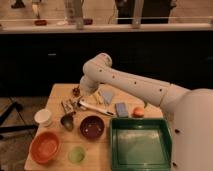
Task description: Place fork in metal cup
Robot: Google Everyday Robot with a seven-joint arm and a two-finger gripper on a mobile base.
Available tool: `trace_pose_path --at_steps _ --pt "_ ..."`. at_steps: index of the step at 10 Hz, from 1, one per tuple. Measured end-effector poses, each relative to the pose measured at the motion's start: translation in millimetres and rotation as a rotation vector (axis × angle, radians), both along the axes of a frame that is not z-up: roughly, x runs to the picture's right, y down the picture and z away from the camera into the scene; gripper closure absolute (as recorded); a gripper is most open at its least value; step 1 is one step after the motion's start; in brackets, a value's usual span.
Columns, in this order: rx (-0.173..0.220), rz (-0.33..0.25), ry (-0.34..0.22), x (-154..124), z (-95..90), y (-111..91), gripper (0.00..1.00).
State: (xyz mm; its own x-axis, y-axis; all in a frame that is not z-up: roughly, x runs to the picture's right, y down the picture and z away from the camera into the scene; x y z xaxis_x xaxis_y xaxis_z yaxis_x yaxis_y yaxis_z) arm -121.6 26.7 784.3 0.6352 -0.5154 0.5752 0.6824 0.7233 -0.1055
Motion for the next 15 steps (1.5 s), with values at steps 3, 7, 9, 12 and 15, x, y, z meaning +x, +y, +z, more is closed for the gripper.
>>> trace_pose_path --at_steps 3,7,9,12,15 --pt "-0.026 -0.041 -0.016 -14 4.8 8 1.0" --pt "-0.063 -0.095 -0.01 -29 11.5 20 1.0" --pt "-0.082 -0.117 -0.009 -36 15.4 29 1.0" --pt "-0.111 -0.13 -0.003 -36 23.4 42 1.0" --pt "-0.133 -0.126 -0.003 -35 29.1 54 1.0"
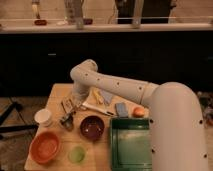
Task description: Place fork in metal cup
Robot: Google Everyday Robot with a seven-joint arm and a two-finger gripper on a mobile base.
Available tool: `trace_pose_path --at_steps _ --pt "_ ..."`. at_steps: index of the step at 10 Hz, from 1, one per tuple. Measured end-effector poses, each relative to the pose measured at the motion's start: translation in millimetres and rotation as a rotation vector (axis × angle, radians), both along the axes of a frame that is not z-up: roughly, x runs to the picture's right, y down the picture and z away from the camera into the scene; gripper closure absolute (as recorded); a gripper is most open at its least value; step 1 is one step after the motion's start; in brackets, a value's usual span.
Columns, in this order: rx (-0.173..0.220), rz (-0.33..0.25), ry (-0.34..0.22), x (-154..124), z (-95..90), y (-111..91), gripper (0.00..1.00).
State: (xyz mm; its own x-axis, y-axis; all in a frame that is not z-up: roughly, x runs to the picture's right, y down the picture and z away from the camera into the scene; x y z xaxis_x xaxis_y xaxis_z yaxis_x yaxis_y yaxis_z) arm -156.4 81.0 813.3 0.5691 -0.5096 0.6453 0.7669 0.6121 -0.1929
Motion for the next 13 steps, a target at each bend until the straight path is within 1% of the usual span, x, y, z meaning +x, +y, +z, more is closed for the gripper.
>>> trace_pose_path --at_steps 6,13 --pt "-0.03 -0.003 -0.005 -1 3.5 13 1.0" --pt "-0.066 -0.041 -0.028 -14 5.7 26 1.0"
